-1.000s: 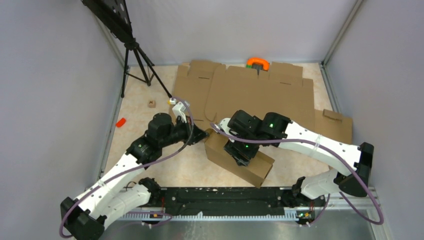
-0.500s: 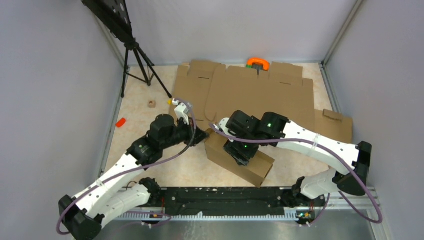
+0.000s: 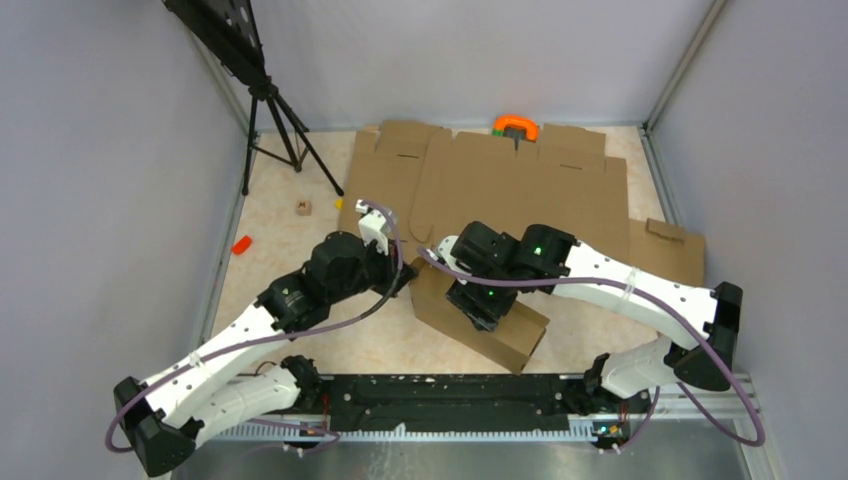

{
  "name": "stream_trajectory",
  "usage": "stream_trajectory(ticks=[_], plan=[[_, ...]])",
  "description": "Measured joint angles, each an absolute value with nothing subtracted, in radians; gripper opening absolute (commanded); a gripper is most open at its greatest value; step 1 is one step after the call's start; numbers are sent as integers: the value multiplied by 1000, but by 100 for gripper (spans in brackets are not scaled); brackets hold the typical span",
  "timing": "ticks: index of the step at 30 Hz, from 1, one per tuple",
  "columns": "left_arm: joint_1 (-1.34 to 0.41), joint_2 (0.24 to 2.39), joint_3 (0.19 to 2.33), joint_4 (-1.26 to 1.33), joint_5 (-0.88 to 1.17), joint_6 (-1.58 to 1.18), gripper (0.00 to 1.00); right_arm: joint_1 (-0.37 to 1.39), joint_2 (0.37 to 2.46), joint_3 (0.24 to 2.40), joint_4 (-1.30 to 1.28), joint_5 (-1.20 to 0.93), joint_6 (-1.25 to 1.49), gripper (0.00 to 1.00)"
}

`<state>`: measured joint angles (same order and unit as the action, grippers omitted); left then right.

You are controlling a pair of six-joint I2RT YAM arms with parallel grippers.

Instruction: Fold the paper box

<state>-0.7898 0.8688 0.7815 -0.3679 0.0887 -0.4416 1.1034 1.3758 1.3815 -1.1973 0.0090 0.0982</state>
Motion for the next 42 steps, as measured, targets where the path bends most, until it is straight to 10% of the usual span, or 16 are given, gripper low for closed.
stream_trajectory(ticks=[10,16,20,26,33,42], plan=[[-855,880,782,-410,-15,-415,0,1104,1376,1382,-1198,15,100,57],[-863,878,792,-432,-25,-411,24,1104,1376,1382,-1196,15,97,58],[-867,856,804,-470,-25,-430,37,1104,1376,1382,-1184,28,97,95],[-870,790,804,-553,-21,-471,43,1097,1377,1390,-1184,59,106,99],[-870,774,804,-585,-45,-491,39,1097,1376,1442,-1180,66,103,98],[-870,812,800,-536,-59,-495,5,1097,1375,1435,-1175,80,97,97]])
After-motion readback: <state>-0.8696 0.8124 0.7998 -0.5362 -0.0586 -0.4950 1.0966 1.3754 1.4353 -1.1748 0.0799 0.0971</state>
